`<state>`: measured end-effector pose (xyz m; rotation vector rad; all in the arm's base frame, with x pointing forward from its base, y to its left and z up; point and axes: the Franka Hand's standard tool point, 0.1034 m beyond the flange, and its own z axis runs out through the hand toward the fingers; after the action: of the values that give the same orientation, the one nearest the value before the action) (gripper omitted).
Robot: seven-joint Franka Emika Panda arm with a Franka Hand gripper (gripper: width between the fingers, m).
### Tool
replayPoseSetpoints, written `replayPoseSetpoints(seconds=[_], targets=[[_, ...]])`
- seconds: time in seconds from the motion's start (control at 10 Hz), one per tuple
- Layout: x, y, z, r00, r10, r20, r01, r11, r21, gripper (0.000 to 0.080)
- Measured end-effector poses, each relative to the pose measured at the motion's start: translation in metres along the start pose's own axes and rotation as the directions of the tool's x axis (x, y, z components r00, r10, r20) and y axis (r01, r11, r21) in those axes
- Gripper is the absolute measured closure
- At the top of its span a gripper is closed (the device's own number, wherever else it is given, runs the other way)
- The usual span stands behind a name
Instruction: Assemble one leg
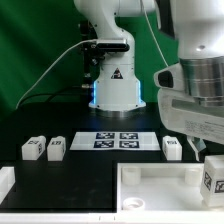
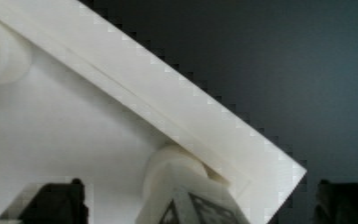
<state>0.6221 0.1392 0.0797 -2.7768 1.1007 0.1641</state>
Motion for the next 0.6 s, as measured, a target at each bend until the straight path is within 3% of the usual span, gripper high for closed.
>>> replayPoseSetpoints(seconds=[0.3, 0.6], targets=[[0.002, 0.001, 0.0, 0.944, -0.33, 0.0, 0.33, 0.944, -0.001, 0.0151], [0.015, -0.004, -0.007, 0.737, -0.675, -0.019, 0.673, 0.737, -0.064, 0.0151]])
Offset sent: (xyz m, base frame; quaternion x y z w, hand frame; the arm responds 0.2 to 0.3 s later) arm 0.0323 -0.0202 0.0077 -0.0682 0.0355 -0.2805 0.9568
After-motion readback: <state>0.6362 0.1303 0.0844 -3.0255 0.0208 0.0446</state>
